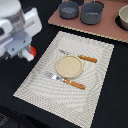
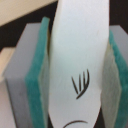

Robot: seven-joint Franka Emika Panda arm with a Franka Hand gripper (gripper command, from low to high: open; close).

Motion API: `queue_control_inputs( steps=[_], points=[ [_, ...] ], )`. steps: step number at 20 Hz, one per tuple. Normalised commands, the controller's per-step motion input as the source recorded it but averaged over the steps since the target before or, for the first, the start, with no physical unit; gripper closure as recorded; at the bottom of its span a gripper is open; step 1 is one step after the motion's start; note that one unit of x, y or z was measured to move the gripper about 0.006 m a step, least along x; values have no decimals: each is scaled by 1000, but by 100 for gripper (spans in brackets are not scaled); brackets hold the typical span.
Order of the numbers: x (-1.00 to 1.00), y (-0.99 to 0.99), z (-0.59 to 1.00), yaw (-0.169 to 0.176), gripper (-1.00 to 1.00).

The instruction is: Place the pan onto the stove and place the fish and sausage into the pan.

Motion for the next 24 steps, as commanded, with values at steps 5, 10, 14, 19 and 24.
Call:
queue_control_inputs(
  steps=[5, 10, 14, 19, 24],
  points=[
    [218, 921, 661, 0, 100],
    [198, 897, 381, 0, 100],
    [140, 896, 71, 0, 100],
    [104, 939, -74, 0, 100],
    [46, 968, -208, 0, 100]
  ],
)
